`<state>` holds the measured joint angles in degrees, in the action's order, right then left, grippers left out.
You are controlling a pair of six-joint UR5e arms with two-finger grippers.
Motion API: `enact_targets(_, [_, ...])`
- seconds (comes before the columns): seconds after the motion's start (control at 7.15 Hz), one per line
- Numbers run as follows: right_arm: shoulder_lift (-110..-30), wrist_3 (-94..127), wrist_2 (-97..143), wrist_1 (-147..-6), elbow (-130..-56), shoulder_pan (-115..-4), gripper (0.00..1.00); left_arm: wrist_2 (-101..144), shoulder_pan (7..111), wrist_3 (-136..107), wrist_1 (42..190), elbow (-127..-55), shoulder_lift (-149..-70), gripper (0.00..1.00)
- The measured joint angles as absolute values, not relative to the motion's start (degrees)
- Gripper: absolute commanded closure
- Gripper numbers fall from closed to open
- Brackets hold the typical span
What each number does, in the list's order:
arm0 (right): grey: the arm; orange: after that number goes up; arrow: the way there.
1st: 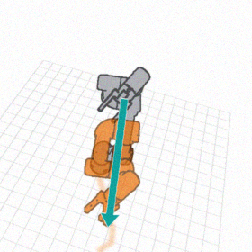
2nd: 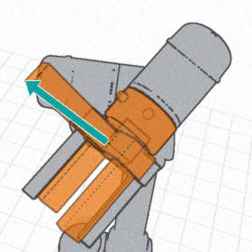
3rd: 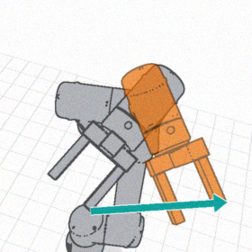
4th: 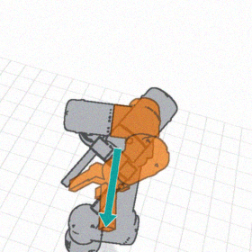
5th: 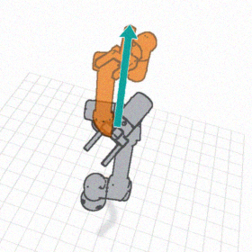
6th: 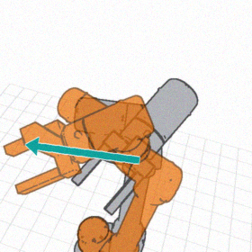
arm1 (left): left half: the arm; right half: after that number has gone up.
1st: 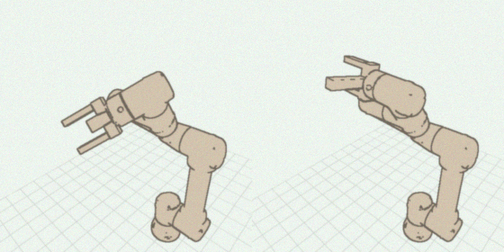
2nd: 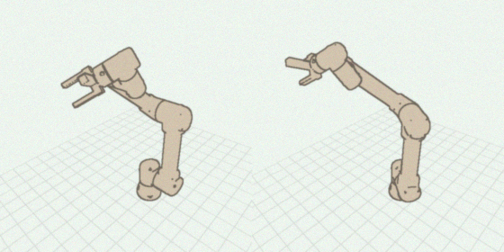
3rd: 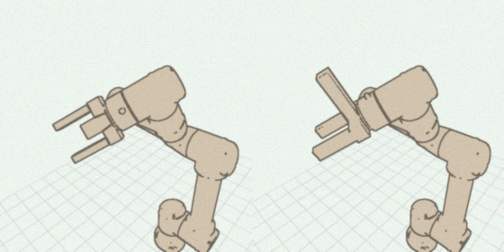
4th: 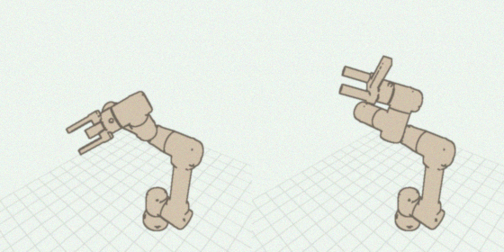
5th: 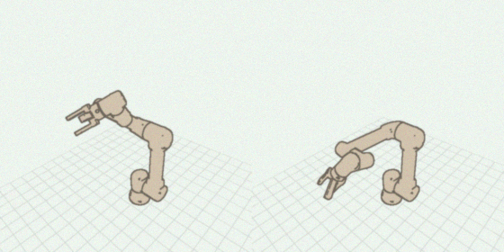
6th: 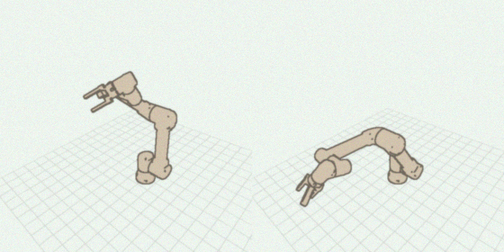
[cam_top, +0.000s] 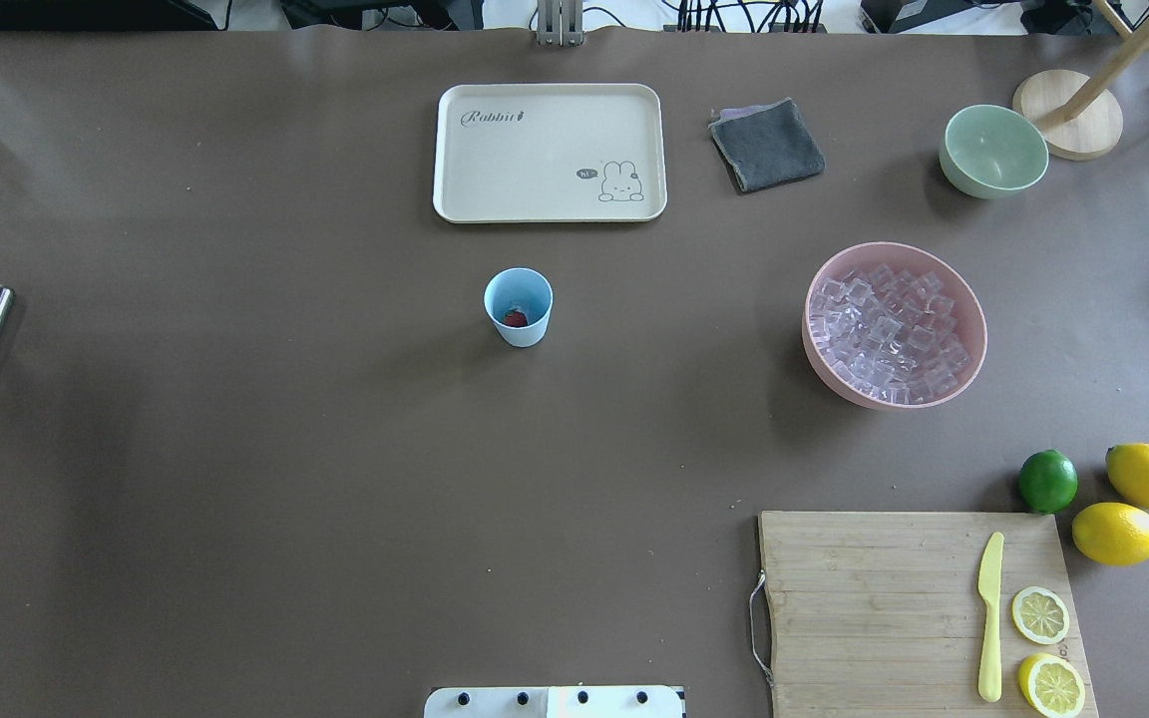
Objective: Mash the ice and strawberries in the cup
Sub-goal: 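Move the left gripper to the metal pestle rod and grasp it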
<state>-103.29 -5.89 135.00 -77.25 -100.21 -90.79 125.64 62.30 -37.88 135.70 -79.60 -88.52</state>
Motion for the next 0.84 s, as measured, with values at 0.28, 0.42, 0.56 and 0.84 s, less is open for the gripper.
enact_targets(0.28, [-103.23,-5.89,135.0,-77.26,-100.09,-90.79,0.01,125.53,62.1,-37.86,135.9,-79.46,-88.58,0.46])
enact_targets(0.42, [-103.23,-5.89,135.0,-77.26,-100.09,-90.79,0.01,125.49,61.97,-37.79,135.99,-79.36,-88.59,0.59])
enact_targets(0.56, [-103.21,-5.89,135.0,-77.26,-100.1,-90.8,0.01,125.45,61.78,-37.63,136.03,-79.25,-88.59,0.61])
enact_targets(0.84, [-103.13,-5.89,135.0,-77.25,-100.1,-90.82,0.01,125.23,60.82,-37.47,136.34,-79.0,-88.59,0.67])
